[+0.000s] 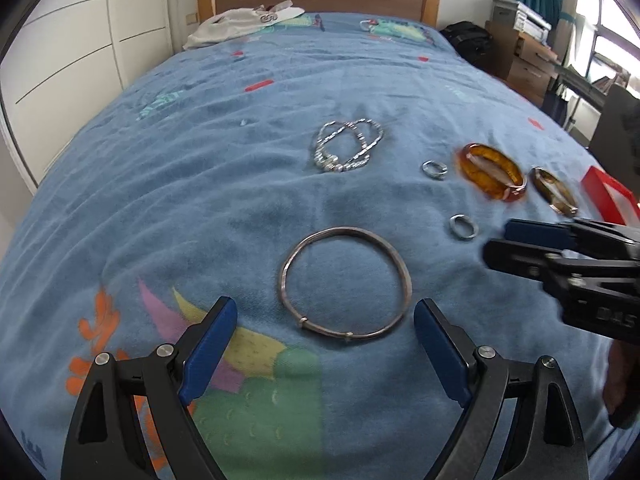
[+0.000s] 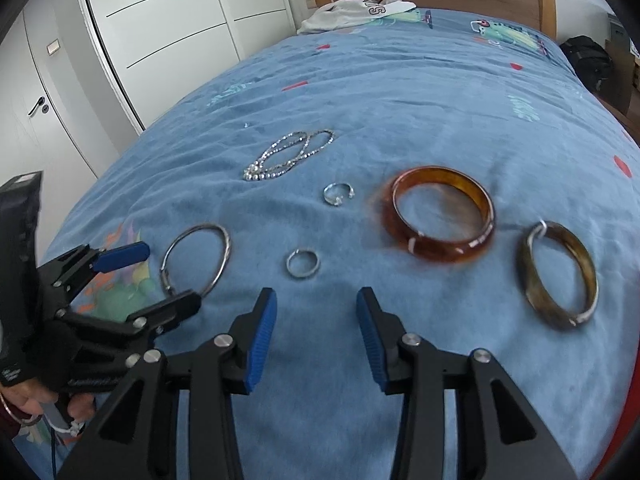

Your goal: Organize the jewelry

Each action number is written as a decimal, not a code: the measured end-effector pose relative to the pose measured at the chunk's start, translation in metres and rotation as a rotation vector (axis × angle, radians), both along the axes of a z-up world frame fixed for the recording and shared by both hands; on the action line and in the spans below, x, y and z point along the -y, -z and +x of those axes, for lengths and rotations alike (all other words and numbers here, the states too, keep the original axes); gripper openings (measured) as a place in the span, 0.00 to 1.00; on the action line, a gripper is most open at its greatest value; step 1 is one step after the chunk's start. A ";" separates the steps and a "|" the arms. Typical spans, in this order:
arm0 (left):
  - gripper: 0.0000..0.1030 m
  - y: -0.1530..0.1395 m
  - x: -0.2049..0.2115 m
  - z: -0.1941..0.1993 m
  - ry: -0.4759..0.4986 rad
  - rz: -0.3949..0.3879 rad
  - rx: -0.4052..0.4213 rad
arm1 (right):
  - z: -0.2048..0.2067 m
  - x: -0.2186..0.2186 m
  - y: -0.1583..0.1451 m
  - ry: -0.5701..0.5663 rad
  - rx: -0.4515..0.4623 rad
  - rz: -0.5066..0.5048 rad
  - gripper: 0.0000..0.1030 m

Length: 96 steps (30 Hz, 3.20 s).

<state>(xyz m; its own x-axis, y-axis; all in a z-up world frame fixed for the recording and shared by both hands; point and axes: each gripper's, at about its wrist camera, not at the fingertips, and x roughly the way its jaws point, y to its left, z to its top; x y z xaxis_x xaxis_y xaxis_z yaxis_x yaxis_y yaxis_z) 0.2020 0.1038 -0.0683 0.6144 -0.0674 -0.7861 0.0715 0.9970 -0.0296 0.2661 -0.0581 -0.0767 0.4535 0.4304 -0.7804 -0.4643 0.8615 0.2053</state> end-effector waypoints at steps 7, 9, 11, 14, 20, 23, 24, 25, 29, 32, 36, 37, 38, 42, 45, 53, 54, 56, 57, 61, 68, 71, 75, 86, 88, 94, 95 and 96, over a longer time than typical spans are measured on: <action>0.87 0.009 0.003 0.011 -0.001 0.022 -0.012 | 0.007 -0.008 0.004 -0.031 -0.003 0.007 0.39; 0.87 0.012 0.002 0.015 -0.001 0.023 -0.017 | 0.009 -0.012 0.005 -0.039 -0.003 0.005 0.39; 0.88 0.015 0.000 0.018 -0.003 0.019 -0.016 | 0.011 -0.014 0.007 -0.052 -0.006 0.004 0.39; 0.89 0.017 -0.003 0.024 0.002 0.017 -0.017 | 0.016 -0.018 0.012 -0.068 -0.011 -0.005 0.38; 0.88 0.020 -0.003 0.029 0.020 0.010 -0.011 | 0.022 -0.017 0.016 -0.062 -0.012 -0.018 0.19; 0.76 0.018 -0.001 0.026 0.037 0.013 0.000 | 0.024 -0.015 0.016 -0.072 -0.020 -0.011 0.19; 0.70 0.018 0.000 0.025 0.042 0.015 0.002 | 0.024 -0.015 0.016 -0.076 -0.020 -0.014 0.19; 0.70 0.016 0.001 0.024 0.045 0.020 0.002 | 0.024 -0.015 0.015 -0.080 -0.018 -0.016 0.19; 0.70 0.013 -0.001 0.022 0.043 0.004 -0.003 | 0.020 -0.013 0.010 -0.077 -0.012 -0.012 0.19; 0.70 0.008 -0.002 0.020 0.039 -0.012 -0.003 | 0.015 -0.012 0.007 -0.071 -0.009 -0.006 0.19; 0.70 0.002 -0.002 0.015 0.040 -0.017 -0.004 | 0.006 -0.007 -0.001 -0.059 -0.001 0.003 0.19; 0.70 0.000 -0.001 0.013 0.042 -0.015 -0.003 | 0.004 -0.006 -0.004 -0.056 0.002 0.006 0.19; 0.70 -0.004 0.000 0.011 0.046 -0.011 0.002 | 0.000 -0.002 -0.008 -0.049 0.005 0.012 0.19; 0.70 -0.021 0.008 0.003 0.065 -0.002 0.021 | -0.013 0.014 -0.025 -0.020 0.024 0.024 0.19; 0.70 -0.035 0.019 -0.002 0.084 0.002 0.035 | -0.023 0.032 -0.040 0.012 0.042 0.030 0.19; 0.70 -0.070 0.085 -0.010 0.175 -0.021 0.067 | -0.064 0.118 -0.075 0.160 0.087 0.023 0.19; 0.70 -0.074 0.099 -0.011 0.196 -0.032 0.068 | -0.068 0.130 -0.077 0.181 0.089 0.019 0.19; 0.70 -0.081 0.125 -0.013 0.233 -0.049 0.071 | -0.076 0.157 -0.081 0.226 0.092 0.007 0.19; 0.70 -0.084 0.138 -0.013 0.252 -0.059 0.072 | -0.080 0.175 -0.083 0.253 0.094 -0.002 0.19; 0.70 -0.090 0.190 -0.014 0.329 -0.084 0.069 | -0.092 0.238 -0.086 0.343 0.097 -0.039 0.19; 0.70 -0.091 0.285 -0.005 0.447 -0.110 0.055 | -0.084 0.313 -0.084 0.412 0.079 -0.085 0.19; 0.70 -0.088 0.316 -0.001 0.483 -0.113 0.044 | -0.077 0.335 -0.077 0.416 0.061 -0.087 0.19; 0.70 -0.079 0.349 0.001 0.528 -0.093 0.030 | -0.068 0.356 -0.064 0.410 0.036 -0.082 0.19; 0.70 -0.048 0.386 0.004 0.565 -0.044 -0.040 | -0.052 0.374 -0.033 0.295 -0.025 -0.089 0.19; 0.70 -0.042 0.387 0.006 0.562 -0.038 -0.051 | -0.051 0.370 -0.028 0.275 -0.029 -0.100 0.19; 0.70 -0.030 0.391 0.003 0.575 0.001 -0.054 | -0.049 0.365 -0.017 0.236 -0.033 -0.139 0.19; 0.70 -0.029 0.392 0.003 0.574 0.006 -0.054 | -0.049 0.362 -0.016 0.223 -0.034 -0.151 0.19; 0.70 -0.027 0.392 0.003 0.572 0.009 -0.055 | -0.050 0.360 -0.014 0.212 -0.033 -0.162 0.19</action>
<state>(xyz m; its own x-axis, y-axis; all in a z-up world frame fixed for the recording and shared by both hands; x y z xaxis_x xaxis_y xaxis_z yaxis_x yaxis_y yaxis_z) 0.2053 -0.2880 -0.0409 0.4404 -0.3704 -0.8178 0.5981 0.8004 -0.0404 0.2164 -0.4180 -0.0622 0.4933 0.1969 -0.8473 -0.2658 0.9616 0.0688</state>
